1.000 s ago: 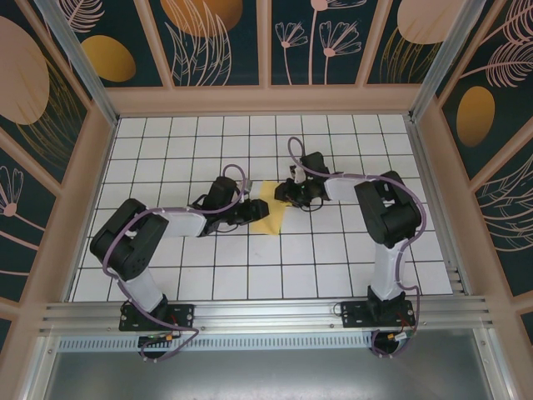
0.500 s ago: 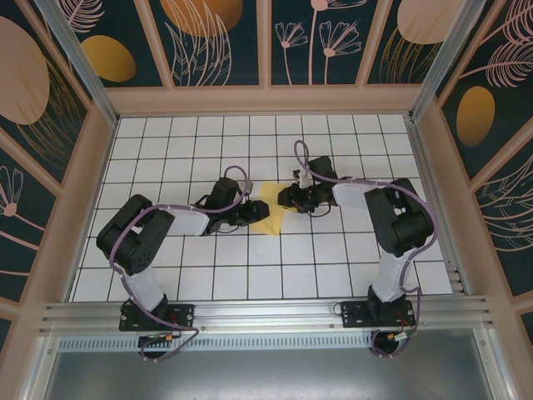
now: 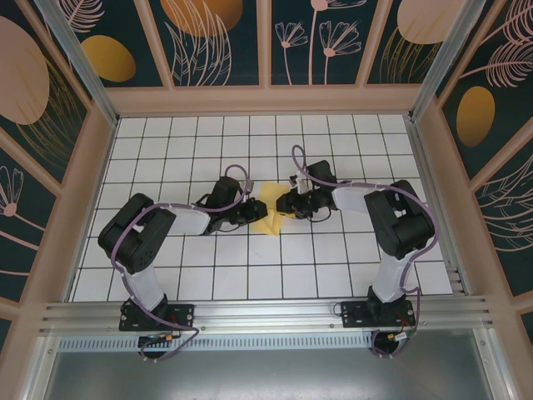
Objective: Fold a paper plane with a square sheet of paper (pick it up from the middle)
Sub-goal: Fold the triangle a second time at the center of the table.
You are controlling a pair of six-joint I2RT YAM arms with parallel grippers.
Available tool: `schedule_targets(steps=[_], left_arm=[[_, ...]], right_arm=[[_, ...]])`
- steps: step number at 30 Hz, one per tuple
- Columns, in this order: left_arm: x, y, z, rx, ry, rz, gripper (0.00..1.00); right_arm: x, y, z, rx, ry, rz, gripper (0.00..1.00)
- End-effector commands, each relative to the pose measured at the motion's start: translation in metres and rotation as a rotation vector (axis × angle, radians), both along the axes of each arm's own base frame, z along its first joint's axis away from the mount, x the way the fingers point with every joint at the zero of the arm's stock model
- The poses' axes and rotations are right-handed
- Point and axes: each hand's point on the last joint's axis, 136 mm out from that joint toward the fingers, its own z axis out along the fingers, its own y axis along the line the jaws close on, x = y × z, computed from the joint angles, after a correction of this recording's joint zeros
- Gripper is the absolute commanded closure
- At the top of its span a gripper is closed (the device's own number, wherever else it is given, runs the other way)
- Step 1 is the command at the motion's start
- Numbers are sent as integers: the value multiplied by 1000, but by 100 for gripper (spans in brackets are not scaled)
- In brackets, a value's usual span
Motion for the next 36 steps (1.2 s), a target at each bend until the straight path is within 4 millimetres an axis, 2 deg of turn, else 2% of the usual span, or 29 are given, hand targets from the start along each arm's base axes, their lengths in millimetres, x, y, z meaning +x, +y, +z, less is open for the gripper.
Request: schedule_targets(steps=[1, 8, 15, 23, 36], left_arm=[[7, -2, 1, -3, -11, 0, 81], [8, -4, 3, -10, -10, -3, 83], [8, -9, 12, -43, -25, -25, 81], [7, -20, 20, -94, -31, -70, 78], [7, -32, 12, -88, -10, -91, 79]], right_arm=[[3, 13, 14, 48, -51, 52, 65], [2, 16, 11, 47, -41, 62, 75], [10, 10, -1, -17, -57, 34, 93], [19, -3, -18, -105, -61, -17, 96], [25, -15, -27, -174, -73, -62, 96]])
